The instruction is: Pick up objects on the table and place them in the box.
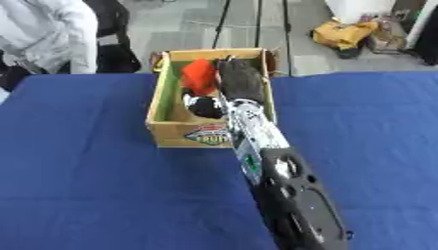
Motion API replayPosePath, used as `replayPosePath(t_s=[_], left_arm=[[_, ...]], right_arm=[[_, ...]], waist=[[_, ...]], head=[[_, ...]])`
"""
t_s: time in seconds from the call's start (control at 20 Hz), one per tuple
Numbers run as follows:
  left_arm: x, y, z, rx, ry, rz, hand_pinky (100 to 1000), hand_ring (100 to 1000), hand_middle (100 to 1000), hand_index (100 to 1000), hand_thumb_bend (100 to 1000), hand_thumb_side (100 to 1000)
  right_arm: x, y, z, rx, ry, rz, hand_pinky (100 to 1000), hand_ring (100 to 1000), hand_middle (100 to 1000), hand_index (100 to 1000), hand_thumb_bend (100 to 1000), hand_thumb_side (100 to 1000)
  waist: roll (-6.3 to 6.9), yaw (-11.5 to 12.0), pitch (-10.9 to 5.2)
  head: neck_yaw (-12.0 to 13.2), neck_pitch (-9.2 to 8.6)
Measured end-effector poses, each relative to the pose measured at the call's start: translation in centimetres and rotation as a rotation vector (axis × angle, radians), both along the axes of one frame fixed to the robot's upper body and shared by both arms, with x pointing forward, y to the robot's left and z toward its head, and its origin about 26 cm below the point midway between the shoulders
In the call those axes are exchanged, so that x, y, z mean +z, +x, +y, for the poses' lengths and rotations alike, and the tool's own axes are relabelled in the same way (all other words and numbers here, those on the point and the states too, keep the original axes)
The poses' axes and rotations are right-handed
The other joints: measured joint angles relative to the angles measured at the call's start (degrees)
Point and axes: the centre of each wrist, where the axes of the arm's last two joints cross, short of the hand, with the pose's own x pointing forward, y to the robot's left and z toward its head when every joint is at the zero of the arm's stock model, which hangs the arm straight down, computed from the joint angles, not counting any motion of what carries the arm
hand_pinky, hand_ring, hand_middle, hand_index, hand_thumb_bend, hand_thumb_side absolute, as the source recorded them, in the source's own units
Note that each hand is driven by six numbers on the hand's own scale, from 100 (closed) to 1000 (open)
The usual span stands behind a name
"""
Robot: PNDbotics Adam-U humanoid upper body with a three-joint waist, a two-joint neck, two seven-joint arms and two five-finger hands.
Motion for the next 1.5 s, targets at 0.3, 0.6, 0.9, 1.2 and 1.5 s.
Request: replayPosePath(t_s=[0.3,0.6,0.9,1.2,1.5], left_arm=[[0.0,0.0,0.0,-0.002,0.003,0.0,449,566,666,936,581,971],[0.0,0.0,0.0,-0.002,0.003,0.0,450,567,667,936,579,973],[0.0,0.0,-0.1,-0.005,0.004,0.001,451,567,667,936,577,974],[-0.1,0.0,-0.1,-0.006,0.004,0.003,451,567,667,936,576,975],[-0.2,-0.1,0.0,-0.004,0.003,0.008,452,567,667,936,573,978]], right_arm=[[-0.6,0.4,-0.2,-0.049,-0.025,0.021,100,369,421,617,249,582],[-0.2,0.4,0.0,-0.071,-0.051,0.046,100,417,482,696,520,726],[0.0,0.3,0.2,-0.065,-0.081,0.072,159,513,584,783,618,977],[0.4,0.0,0.4,-0.059,-0.091,0.066,206,555,619,800,605,1000],[2.5,-1.0,0.4,0.0,-0.02,-0.019,196,539,589,799,525,1000]], waist=[[-0.16,0.07,0.25],[-0.25,0.69,0.24],[-0.44,1.0,-0.09],[-0.32,0.87,-0.54],[0.05,0.31,-1.0]], head=[[-0.45,-0.38],[-0.65,-0.41],[-0.91,-0.42],[-0.99,-0.36],[-0.92,0.45]])
